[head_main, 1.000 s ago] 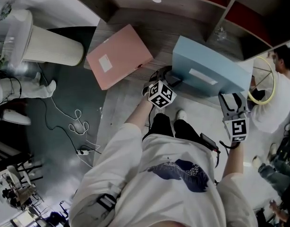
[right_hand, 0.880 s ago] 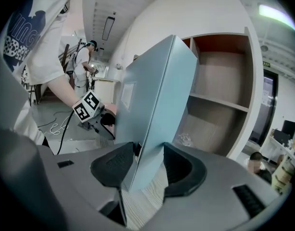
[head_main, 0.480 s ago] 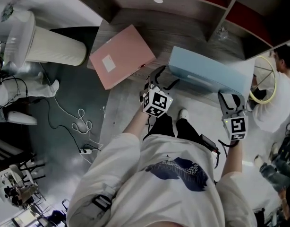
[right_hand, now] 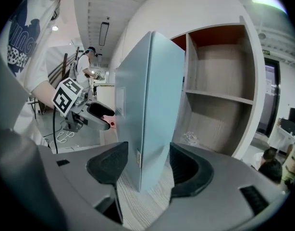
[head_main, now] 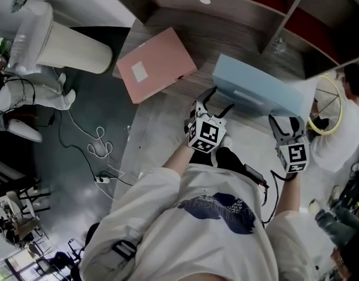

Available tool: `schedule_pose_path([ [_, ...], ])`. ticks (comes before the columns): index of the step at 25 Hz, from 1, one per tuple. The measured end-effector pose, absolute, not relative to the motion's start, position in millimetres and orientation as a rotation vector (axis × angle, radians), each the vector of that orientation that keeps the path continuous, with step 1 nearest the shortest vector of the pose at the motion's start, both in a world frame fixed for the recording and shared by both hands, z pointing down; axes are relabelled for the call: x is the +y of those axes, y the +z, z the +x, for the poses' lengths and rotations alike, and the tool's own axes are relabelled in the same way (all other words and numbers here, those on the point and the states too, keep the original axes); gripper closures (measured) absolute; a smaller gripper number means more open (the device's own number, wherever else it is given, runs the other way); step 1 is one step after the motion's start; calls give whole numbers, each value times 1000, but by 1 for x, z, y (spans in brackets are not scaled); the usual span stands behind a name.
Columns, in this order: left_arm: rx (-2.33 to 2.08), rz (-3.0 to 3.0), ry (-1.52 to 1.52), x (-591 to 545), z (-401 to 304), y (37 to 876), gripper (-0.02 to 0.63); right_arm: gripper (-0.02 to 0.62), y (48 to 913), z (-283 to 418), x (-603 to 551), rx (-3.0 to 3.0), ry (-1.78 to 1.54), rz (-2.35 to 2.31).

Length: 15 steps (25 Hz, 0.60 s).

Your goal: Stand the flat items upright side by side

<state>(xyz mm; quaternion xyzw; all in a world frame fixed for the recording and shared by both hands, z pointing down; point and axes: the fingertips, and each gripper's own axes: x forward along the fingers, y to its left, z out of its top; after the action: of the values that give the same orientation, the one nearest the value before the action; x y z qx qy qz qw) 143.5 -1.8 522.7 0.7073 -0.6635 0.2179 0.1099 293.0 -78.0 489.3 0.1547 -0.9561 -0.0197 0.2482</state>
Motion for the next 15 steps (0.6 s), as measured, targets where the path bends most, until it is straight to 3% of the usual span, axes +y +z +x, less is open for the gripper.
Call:
schedule_pose_path([
  [6, -1956, 2071, 646, -1, 148, 523, 293, 228, 485, 303, -85, -2605, 42, 248],
  [15, -1945, 2048, 643, -3, 160, 532, 293, 204, 484, 273, -91, -2533, 59, -147],
])
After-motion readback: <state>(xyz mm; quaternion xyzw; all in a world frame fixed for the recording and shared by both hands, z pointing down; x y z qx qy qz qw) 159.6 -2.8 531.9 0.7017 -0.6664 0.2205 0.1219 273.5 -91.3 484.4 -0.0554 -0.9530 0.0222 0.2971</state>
